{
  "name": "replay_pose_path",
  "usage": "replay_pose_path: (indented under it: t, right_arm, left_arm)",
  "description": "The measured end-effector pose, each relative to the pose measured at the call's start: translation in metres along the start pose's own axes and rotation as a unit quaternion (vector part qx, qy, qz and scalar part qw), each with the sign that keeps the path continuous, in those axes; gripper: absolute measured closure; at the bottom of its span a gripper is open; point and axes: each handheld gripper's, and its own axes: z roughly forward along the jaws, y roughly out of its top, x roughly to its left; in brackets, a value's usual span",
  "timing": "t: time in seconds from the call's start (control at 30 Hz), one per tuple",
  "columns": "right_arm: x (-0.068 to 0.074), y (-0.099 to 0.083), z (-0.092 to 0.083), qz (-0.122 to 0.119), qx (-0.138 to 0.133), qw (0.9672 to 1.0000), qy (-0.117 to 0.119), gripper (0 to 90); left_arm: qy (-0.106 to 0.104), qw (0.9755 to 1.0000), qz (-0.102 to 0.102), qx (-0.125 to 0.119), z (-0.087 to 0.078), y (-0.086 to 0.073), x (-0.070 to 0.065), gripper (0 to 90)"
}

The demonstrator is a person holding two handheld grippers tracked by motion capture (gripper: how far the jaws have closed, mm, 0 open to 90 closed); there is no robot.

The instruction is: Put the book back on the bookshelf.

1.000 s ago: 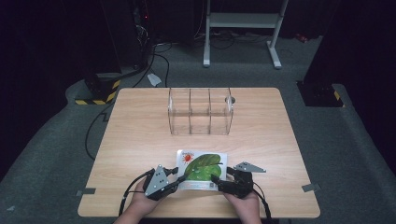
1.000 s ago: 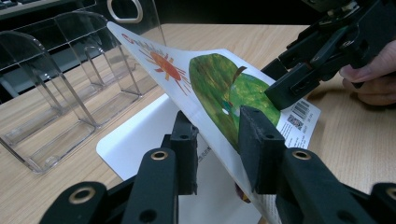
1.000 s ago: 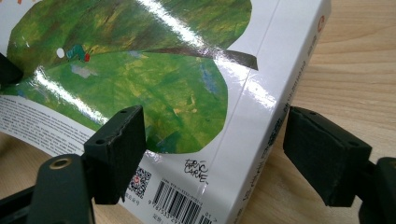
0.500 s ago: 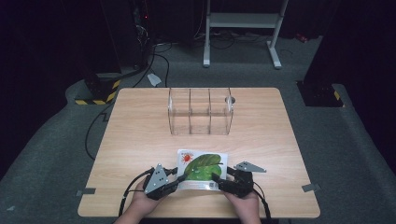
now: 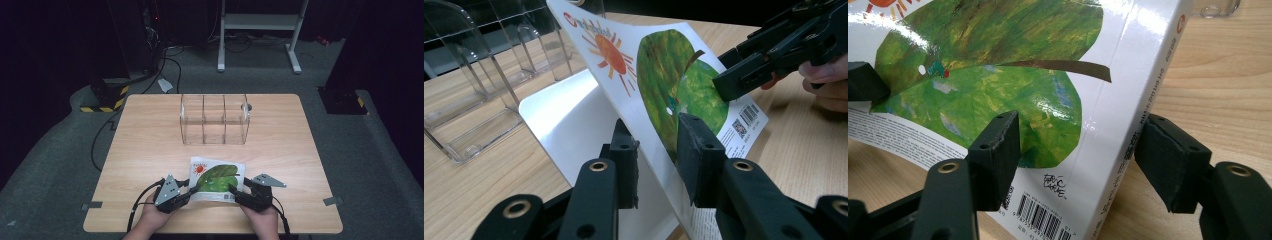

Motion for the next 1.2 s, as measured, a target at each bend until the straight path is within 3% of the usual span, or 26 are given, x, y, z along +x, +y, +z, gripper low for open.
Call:
replay_pose_path:
  t: [0.43,0.67,0.87,1.2]
  right_arm:
    - [0.003,0.002,-0.009,-0.016,-0.036,0.9991,-0.015,38.8]
    - [0.005,0.003,-0.015,-0.021,-0.057,0.9979,-0.023,39.8]
    - [0.006,0.003,-0.016,-0.028,-0.063,0.9972,-0.029,39.9]
    - [0.008,0.001,-0.018,-0.038,-0.067,0.9965,-0.033,40.1]
  left_arm:
    - [0.009,0.9999,-0.002,0.015,0.003,-0.003,0.001,71.2]
    - [0.015,0.9993,0.0,0.035,0.007,-0.006,0.001,72.5]
    - [0.013,0.999,-0.019,0.038,0.01,-0.008,0.004,73.4]
    - [0.012,0.9985,-0.012,0.053,0.014,-0.012,0.005,73.2]
